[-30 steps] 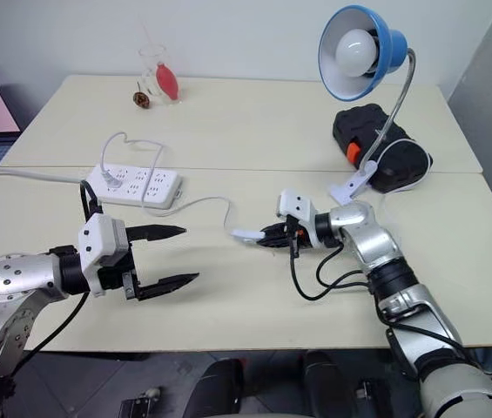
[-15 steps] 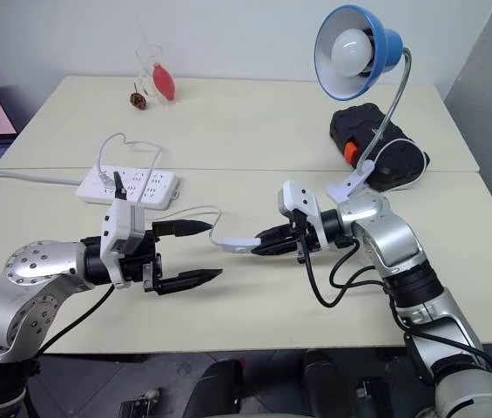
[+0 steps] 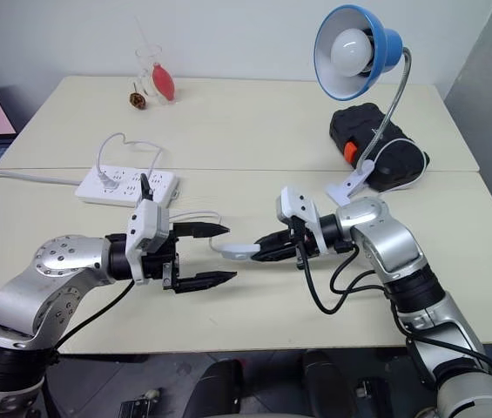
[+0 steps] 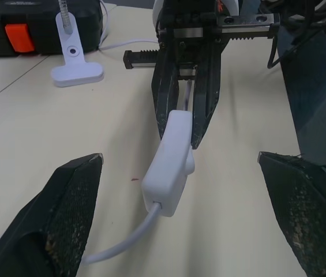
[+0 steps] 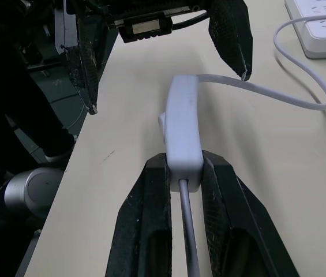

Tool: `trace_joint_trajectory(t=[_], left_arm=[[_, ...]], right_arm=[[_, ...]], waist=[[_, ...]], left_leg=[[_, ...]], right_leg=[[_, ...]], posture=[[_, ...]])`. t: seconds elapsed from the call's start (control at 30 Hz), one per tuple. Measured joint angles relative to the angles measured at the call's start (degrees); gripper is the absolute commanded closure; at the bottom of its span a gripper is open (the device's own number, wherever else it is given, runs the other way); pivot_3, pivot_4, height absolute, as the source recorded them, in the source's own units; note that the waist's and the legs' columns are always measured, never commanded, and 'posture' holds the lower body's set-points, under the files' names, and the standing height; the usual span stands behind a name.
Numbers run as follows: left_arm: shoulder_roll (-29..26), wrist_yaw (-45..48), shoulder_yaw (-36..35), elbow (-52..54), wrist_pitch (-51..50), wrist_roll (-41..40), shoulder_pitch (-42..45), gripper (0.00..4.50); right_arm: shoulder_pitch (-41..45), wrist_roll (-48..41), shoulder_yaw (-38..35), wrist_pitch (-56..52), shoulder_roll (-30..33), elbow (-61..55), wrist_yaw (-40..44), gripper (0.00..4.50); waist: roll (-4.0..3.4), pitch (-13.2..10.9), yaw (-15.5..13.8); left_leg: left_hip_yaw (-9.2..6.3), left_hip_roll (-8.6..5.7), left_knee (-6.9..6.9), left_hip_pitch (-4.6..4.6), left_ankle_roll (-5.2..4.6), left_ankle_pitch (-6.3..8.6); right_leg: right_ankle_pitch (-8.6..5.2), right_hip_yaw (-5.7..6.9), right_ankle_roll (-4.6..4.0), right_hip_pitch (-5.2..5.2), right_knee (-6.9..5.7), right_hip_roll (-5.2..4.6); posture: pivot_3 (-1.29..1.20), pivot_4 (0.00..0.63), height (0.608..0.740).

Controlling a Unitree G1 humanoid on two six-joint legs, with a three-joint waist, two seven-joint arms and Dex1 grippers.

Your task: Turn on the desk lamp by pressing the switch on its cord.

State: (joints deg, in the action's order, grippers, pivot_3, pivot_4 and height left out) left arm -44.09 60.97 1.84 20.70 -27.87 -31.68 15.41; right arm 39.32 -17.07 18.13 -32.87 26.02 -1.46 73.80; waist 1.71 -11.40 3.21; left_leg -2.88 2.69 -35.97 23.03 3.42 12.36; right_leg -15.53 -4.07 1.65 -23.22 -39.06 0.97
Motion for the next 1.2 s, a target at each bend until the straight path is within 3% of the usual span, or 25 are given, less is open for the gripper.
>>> trace_joint_trajectory(t=[0.27, 0.5, 1.2], left_arm=[[1.26, 0.99, 2.49, -2.74, 2.02, 2.70, 1.33, 2.31], [1.91, 2.31, 3.92, -4.57, 4.26, 4.90, 1.79, 3.59], [3.21, 3.47, 5.07, -6.86, 9.34, 7.91, 3.32, 3.76]], right_arm=[[-0.02, -0.01, 0.34, 0.05, 0.11, -1.30, -0.07, 4.15], [-0.01, 0.06, 0.95, 0.18, 0.76, -1.39, -0.15, 4.15], [0.25, 1.08, 1.22, 4.53, 2.12, -1.59, -0.08, 4.15]], waist=[[0.00, 0.00, 0.00], [0.00, 0.00, -0.01], [0.00, 0.00, -0.01]], left_leg=[[0.00, 0.00, 0.00, 0.00, 0.00, 0.00], [0.00, -0.01, 0.00, 0.01, 0.00, 0.00], [-0.01, -0.01, 0.00, 0.01, 0.00, 0.00]], right_leg=[[0.00, 0.00, 0.00, 0.00, 0.00, 0.00], [0.00, 0.00, 0.00, 0.00, 0.00, 0.00], [0.00, 0.00, 0.00, 0.00, 0.00, 0.00]], posture=[[0.00, 0.150, 0.740], [0.00, 0.150, 0.740], [0.00, 0.150, 0.740]])
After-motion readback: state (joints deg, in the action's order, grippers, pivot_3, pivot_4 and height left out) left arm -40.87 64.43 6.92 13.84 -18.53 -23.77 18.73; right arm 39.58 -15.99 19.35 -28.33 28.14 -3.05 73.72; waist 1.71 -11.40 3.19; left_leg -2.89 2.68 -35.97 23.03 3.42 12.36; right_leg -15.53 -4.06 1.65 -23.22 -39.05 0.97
